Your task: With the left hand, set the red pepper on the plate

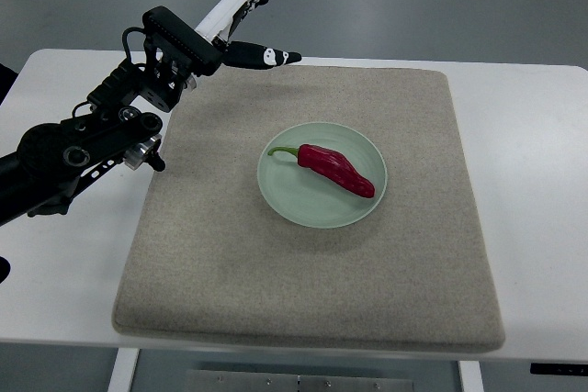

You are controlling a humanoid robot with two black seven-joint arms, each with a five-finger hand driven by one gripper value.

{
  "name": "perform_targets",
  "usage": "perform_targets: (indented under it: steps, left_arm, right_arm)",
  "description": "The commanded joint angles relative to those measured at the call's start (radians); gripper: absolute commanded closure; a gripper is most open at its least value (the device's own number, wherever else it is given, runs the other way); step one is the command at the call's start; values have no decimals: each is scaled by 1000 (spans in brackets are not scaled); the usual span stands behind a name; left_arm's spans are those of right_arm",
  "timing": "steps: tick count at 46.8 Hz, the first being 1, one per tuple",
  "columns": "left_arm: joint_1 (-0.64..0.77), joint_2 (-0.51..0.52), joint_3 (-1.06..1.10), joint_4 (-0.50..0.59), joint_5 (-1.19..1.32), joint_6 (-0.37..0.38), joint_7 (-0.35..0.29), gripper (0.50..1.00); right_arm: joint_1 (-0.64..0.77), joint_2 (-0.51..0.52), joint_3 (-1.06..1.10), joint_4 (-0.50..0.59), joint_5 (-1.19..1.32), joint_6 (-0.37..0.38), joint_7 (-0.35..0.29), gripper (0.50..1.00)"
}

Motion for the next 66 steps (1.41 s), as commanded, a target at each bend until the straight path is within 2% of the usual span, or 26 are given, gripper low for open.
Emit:
perform_targets:
  steps: [1,10,20,31,49,57,66]
  left_arm:
    - [0,0,0,12,-156,22,0,508]
    - [-1,-3,-30,72,-467,23,0,508]
    - [32,-14,-133,145,-659,8,2,506]
    - [55,-29,-222,150,-701,0,3,501]
    - [78,-43,-256,197,-811,-96,2,500]
    - [83,-44,-265,202,-831,-106,2,500]
    - [86,-44,-277,202,-865,-113,2,500]
  right_arm:
    - [0,0,0,0,0,1,0,572]
    - [0,0,0,0,0,1,-1,572]
    - [0,0,0,0,0,1,0,572]
    - [0,0,0,0,0,1,0,572]
    - [0,0,2,0,1,1,0,572]
    - [0,0,3,11,-3,2,0,572]
    - [5,0,3,11,-3,47,-1,572]
